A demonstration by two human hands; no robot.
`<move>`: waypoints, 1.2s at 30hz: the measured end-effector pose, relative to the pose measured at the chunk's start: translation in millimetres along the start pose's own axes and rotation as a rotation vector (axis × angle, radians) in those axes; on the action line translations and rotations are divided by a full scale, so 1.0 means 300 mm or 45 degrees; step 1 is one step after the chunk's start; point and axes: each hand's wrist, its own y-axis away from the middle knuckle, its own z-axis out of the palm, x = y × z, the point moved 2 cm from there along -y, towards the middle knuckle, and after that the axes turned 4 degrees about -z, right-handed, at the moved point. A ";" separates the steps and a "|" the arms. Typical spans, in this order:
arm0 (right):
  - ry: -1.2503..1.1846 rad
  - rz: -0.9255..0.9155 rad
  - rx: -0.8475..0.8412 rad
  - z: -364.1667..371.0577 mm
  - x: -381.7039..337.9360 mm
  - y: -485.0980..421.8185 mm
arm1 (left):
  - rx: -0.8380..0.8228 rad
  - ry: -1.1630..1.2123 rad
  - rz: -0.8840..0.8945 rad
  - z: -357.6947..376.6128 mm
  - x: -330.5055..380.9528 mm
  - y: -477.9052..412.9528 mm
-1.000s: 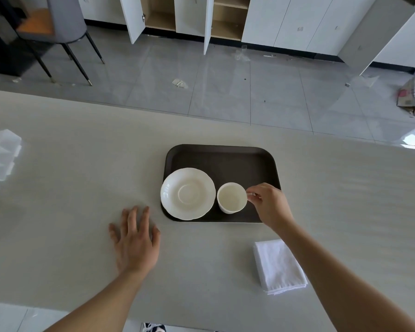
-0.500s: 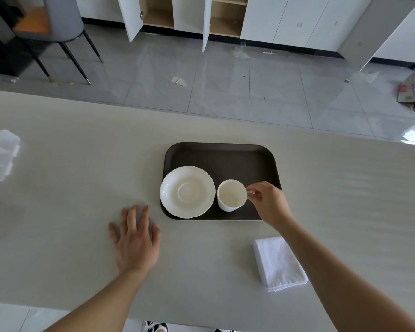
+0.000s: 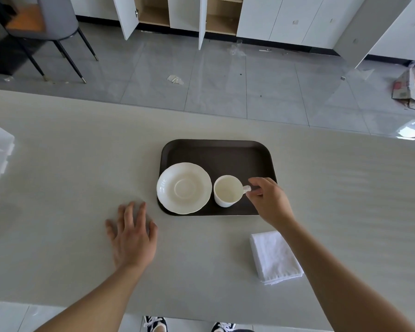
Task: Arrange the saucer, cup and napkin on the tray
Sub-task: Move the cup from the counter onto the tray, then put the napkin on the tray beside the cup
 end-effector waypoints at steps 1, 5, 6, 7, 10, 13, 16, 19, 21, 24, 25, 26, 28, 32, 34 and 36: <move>-0.006 0.014 0.024 -0.011 0.009 0.014 | 0.001 0.000 -0.001 0.000 0.000 0.000; -0.012 0.087 0.104 -0.066 0.073 0.107 | 0.000 0.009 -0.004 -0.001 0.000 0.001; 0.004 0.103 0.112 -0.079 0.095 0.136 | 0.000 0.012 -0.004 -0.001 0.000 0.000; 0.025 0.123 0.111 -0.090 0.120 0.166 | 0.003 0.015 -0.002 -0.002 0.001 0.001; 0.137 0.220 0.048 -0.110 0.189 0.245 | 0.007 0.028 0.000 -0.002 0.002 0.001; 0.312 0.309 -0.055 -0.117 0.231 0.299 | 0.005 0.023 -0.001 0.002 0.001 0.000; 0.497 0.310 -0.186 -0.109 0.247 0.328 | 0.007 0.026 -0.003 0.005 0.000 0.000; 0.543 0.285 -0.261 -0.099 0.255 0.339 | 0.009 0.035 -0.006 0.007 -0.001 -0.001; 0.557 0.265 -0.284 -0.093 0.261 0.341 | 0.004 0.044 -0.007 0.008 -0.002 -0.003; 0.568 0.250 -0.305 -0.087 0.266 0.337 | 0.006 0.052 -0.005 0.008 0.000 -0.002; 0.567 0.239 -0.311 -0.084 0.266 0.335 | 0.007 0.052 -0.004 0.007 0.001 -0.001; 0.565 0.225 -0.315 -0.081 0.265 0.333 | 0.007 0.053 -0.004 0.006 0.002 0.000; 0.561 0.197 -0.317 -0.075 0.264 0.329 | 0.010 0.058 -0.003 0.005 0.002 0.001; 0.597 0.148 -0.328 -0.067 0.262 0.318 | 0.014 0.060 0.000 0.002 0.002 -0.001; 0.606 0.151 -0.338 -0.065 0.262 0.312 | 0.015 0.064 0.002 0.001 0.004 -0.002; 0.597 0.166 -0.329 -0.067 0.258 0.306 | 0.015 0.069 0.005 0.002 0.003 -0.001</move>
